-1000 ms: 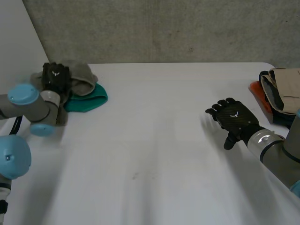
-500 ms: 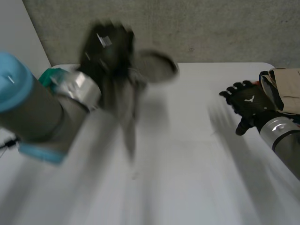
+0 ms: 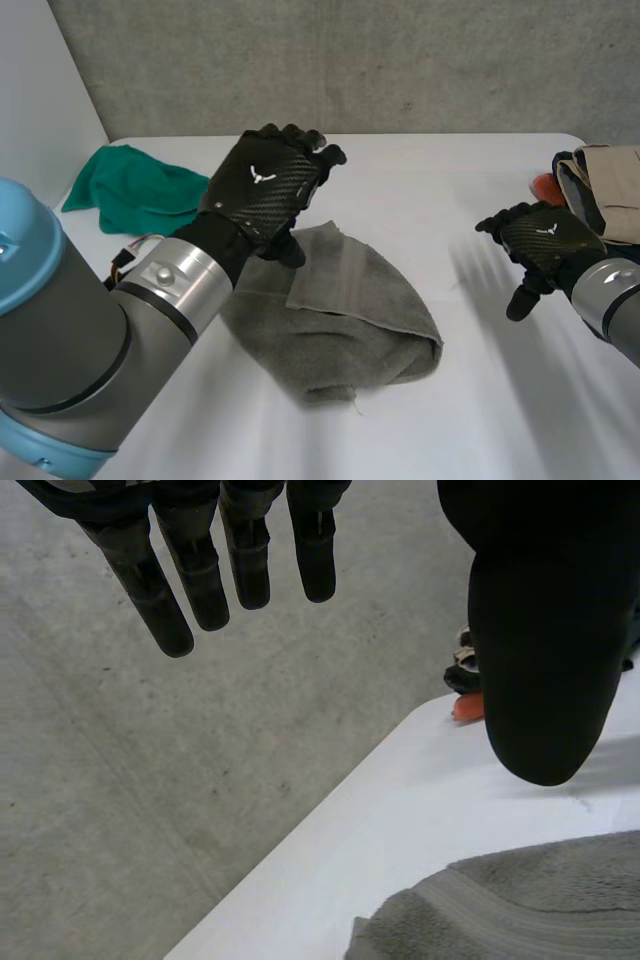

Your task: Fold the laundry.

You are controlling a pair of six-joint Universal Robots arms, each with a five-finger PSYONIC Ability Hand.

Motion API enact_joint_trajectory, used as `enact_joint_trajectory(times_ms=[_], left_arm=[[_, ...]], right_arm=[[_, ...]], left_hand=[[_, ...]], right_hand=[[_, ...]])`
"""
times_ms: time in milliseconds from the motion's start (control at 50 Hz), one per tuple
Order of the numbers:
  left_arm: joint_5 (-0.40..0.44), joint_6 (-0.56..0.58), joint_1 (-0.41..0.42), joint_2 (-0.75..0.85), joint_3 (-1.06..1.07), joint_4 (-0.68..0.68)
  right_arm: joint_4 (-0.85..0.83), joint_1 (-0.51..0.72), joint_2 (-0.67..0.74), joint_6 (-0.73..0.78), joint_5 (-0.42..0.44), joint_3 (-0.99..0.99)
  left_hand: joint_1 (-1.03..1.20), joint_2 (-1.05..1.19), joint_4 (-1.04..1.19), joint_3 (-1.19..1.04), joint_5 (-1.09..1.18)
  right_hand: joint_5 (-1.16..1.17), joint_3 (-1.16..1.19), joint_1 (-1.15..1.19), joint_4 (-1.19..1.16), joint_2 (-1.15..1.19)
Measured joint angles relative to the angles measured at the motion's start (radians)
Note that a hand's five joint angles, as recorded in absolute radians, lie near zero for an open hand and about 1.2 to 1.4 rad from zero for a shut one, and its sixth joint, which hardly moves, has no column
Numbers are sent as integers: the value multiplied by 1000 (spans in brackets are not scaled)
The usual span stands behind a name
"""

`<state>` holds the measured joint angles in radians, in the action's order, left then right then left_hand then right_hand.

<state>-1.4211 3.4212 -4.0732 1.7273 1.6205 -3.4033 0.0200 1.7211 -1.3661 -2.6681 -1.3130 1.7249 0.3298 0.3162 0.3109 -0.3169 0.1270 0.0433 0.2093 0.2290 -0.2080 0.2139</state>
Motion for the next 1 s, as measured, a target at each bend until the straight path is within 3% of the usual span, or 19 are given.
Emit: enact_joint_trajectory(times_ms=[140,260,480,700,800,900,1000], left_arm=[[1,33,0,117,2,70],[1,101,13,274,-75,54],[2,181,57,531,-329,38],[2,187,52,622,-428,96],[3,206,51,634,-443,136],[3,267,53,650,-462,175],[-1,325,59,650,-483,216]], right_arm=[[104,55,-20,-253,-5,40],[38,116,-4,-350,-5,112],[-115,194,78,-337,-77,167],[-130,203,92,-293,-113,159],[-130,196,90,-280,-117,153],[-129,195,90,-278,-119,149],[-129,200,90,-278,-120,150]], left_hand=[[0,1,1,-1,3],[70,84,88,-82,104],[214,225,235,-227,241],[326,337,344,-336,347],[319,332,338,-333,344],[110,135,134,-138,167],[96,107,100,-107,150]], right_hand=[[0,0,0,0,0],[0,0,0,0,0],[0,0,0,0,0],[0,0,0,0,0],[0,0,0,0,0],[0,0,0,0,0],[0,0,0,0,0]])
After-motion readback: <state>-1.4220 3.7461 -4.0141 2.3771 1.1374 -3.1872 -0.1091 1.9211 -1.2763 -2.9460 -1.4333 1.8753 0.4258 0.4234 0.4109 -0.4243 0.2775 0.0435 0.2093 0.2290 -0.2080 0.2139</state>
